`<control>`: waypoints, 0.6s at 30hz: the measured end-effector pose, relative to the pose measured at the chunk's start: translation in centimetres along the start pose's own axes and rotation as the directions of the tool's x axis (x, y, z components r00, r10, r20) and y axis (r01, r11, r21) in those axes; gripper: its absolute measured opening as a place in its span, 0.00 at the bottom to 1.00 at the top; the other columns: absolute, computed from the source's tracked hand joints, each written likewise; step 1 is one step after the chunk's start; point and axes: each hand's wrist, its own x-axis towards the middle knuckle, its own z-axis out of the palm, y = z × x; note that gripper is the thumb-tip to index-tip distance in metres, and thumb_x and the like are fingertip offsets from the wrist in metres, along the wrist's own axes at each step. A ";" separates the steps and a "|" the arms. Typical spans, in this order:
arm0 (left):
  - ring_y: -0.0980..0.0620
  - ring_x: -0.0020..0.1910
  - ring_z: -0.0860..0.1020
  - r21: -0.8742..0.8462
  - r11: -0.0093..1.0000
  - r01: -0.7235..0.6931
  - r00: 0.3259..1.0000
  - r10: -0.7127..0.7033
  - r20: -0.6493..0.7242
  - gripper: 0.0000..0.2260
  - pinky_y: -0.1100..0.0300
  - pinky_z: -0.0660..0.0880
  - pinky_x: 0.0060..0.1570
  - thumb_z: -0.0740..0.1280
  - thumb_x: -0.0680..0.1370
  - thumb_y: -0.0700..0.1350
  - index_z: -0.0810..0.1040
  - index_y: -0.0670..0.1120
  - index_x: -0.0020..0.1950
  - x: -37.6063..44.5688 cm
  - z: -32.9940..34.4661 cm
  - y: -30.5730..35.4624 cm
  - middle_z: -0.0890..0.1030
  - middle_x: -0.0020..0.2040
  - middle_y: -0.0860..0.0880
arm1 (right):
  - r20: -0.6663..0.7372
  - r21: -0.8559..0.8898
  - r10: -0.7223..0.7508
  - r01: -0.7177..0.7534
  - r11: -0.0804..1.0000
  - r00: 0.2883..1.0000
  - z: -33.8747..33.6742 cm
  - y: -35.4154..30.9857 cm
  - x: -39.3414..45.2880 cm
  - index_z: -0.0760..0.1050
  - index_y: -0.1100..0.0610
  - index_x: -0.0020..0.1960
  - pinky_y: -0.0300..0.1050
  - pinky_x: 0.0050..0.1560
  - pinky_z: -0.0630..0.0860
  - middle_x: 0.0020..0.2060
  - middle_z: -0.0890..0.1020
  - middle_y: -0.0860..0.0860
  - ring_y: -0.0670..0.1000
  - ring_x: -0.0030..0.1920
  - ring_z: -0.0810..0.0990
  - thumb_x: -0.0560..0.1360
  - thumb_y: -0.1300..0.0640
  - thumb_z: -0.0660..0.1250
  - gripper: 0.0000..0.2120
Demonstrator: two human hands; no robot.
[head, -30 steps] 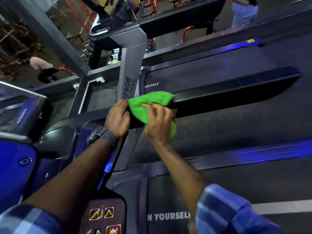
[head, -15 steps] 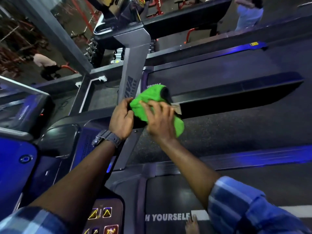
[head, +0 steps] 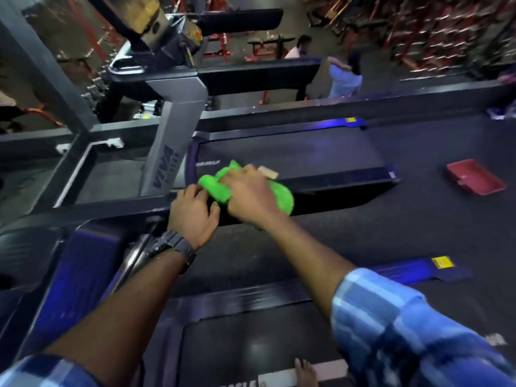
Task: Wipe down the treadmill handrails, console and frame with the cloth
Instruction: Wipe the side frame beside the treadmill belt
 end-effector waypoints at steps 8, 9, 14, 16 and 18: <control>0.40 0.49 0.76 0.015 0.997 -0.082 0.996 0.082 -0.026 0.21 0.48 0.74 0.47 0.55 0.70 0.57 0.80 0.49 0.53 -0.1 1.4 5.7 0.78 0.50 0.45 | 0.019 -0.189 0.177 -0.170 0.967 0.984 -8.7 14.7 -8.1 0.78 0.54 0.52 0.52 0.49 0.69 0.48 0.81 0.53 0.62 0.45 0.77 0.60 0.64 0.67 0.20; 0.40 0.50 0.75 0.012 0.996 -0.088 0.996 0.088 -0.014 0.20 0.48 0.74 0.48 0.56 0.71 0.56 0.80 0.49 0.53 0.2 1.7 6.9 0.78 0.51 0.46 | 0.013 -0.204 0.298 -0.289 0.935 0.955 -9.6 16.3 -7.2 0.78 0.55 0.55 0.53 0.50 0.71 0.51 0.82 0.54 0.63 0.47 0.77 0.63 0.64 0.65 0.21; 0.41 0.49 0.76 0.007 0.994 -0.109 0.994 0.109 0.004 0.18 0.48 0.75 0.47 0.60 0.70 0.55 0.80 0.49 0.52 1.0 3.3 14.4 0.78 0.51 0.46 | 0.182 -0.194 0.128 -0.092 0.977 0.975 -9.7 17.2 -5.8 0.78 0.55 0.58 0.50 0.52 0.71 0.53 0.82 0.53 0.62 0.50 0.76 0.64 0.64 0.62 0.23; 0.41 0.47 0.77 0.028 0.996 -0.089 0.996 0.089 -0.004 0.17 0.49 0.75 0.45 0.60 0.69 0.55 0.80 0.49 0.51 1.1 4.1 17.3 0.79 0.50 0.46 | 0.218 -0.116 -0.028 0.054 0.992 0.975 -10.6 19.3 -8.8 0.77 0.52 0.55 0.50 0.53 0.71 0.51 0.81 0.49 0.58 0.49 0.75 0.61 0.63 0.63 0.22; 0.42 0.48 0.77 0.049 0.997 -0.055 0.998 0.056 -0.020 0.17 0.49 0.75 0.45 0.61 0.69 0.56 0.80 0.50 0.52 1.2 4.9 20.4 0.79 0.50 0.46 | 0.181 -0.132 -0.051 0.075 0.988 0.982 -12.7 23.7 -11.3 0.77 0.50 0.53 0.51 0.53 0.74 0.50 0.80 0.48 0.57 0.48 0.75 0.61 0.62 0.66 0.21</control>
